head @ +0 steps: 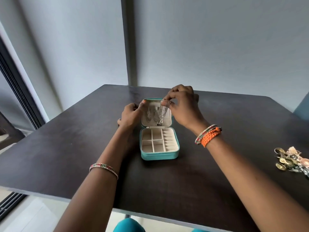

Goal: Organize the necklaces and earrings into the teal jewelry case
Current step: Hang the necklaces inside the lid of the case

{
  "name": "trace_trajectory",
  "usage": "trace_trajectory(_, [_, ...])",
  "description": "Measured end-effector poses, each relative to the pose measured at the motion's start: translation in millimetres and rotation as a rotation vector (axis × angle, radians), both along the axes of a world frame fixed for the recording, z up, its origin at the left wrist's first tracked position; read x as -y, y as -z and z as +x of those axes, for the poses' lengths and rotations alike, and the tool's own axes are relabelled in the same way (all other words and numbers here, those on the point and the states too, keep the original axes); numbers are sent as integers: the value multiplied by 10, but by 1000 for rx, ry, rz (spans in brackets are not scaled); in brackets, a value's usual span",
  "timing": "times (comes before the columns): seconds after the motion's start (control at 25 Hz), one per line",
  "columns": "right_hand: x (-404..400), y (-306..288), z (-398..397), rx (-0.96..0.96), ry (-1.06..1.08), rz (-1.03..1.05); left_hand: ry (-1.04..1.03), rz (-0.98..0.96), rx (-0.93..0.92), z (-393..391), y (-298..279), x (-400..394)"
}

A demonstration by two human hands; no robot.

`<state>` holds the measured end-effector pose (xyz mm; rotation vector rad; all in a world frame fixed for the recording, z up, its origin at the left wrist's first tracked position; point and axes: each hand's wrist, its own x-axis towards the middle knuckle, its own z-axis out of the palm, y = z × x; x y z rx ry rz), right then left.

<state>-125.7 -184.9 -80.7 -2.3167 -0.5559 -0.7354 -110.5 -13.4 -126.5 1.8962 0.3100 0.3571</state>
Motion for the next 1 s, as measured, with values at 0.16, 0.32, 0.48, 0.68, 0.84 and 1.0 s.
trace_trajectory(0.16, [52,19,-3,24,61,-40,34,-35,207,-46,-13,27])
trace_trajectory(0.32, [42,109,20,93,104,-10,-13,-10,291,-74,14,51])
trace_trajectory(0.48, [2,217,116,136,149,-18,-4,-1,309,-55,51,83])
trace_trajectory(0.68, [39,260,159,234,198,-70,11,-14,304,-15,57,81])
trace_trajectory(0.84, [39,287,162,246,203,-101,13,-16,316,-28,59,88])
trace_trajectory(1.0, [33,290,173,308,184,-62,12,-5,317,-41,56,95])
